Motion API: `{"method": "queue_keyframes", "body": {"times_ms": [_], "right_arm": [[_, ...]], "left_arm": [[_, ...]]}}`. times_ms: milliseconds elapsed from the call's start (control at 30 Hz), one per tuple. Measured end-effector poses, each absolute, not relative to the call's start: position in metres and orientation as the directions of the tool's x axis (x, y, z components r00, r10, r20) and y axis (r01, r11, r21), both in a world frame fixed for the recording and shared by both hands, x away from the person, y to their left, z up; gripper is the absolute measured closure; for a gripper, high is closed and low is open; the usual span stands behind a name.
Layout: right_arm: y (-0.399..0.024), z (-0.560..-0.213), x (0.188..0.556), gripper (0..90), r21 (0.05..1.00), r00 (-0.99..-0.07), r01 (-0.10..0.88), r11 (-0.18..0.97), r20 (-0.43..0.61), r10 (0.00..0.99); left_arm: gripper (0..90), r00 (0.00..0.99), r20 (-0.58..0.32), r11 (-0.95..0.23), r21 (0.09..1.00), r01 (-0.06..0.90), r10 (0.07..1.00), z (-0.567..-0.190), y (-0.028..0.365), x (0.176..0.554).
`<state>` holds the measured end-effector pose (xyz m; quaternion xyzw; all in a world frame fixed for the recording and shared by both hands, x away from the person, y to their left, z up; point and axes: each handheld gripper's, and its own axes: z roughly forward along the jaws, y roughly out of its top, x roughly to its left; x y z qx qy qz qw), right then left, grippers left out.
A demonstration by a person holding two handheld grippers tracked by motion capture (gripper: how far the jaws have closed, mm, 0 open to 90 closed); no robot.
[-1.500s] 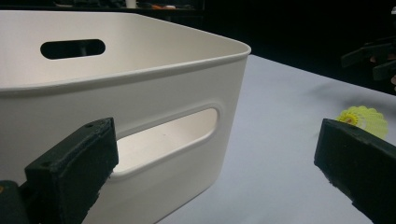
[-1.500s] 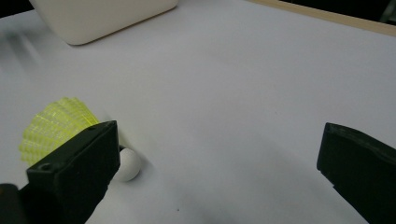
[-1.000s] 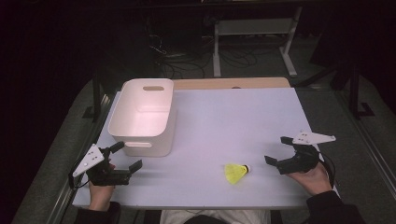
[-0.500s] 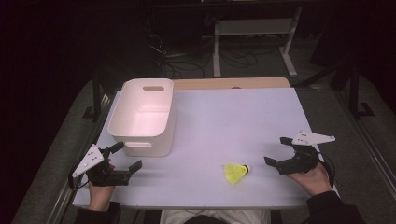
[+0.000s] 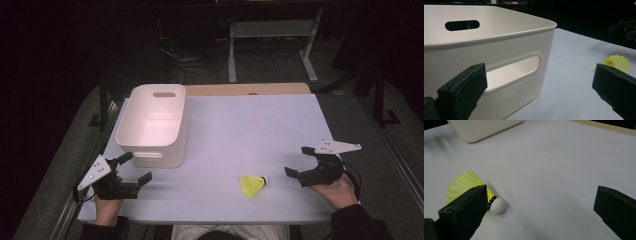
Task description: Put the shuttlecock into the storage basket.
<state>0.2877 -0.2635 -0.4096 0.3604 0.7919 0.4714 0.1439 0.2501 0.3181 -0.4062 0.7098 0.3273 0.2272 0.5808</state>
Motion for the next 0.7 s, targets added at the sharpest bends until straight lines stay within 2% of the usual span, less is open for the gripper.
{"method": "queue_keyframes", "body": {"times_ms": [700], "right_arm": [[-0.2546,-0.4019,0.2911,0.0,0.840,-0.735,0.427,0.335,0.106,0.670]], "left_arm": [[0.0,0.682,-0.058,-0.110,0.973,0.201,0.729,-0.4064,0.3180,0.2496]]}}
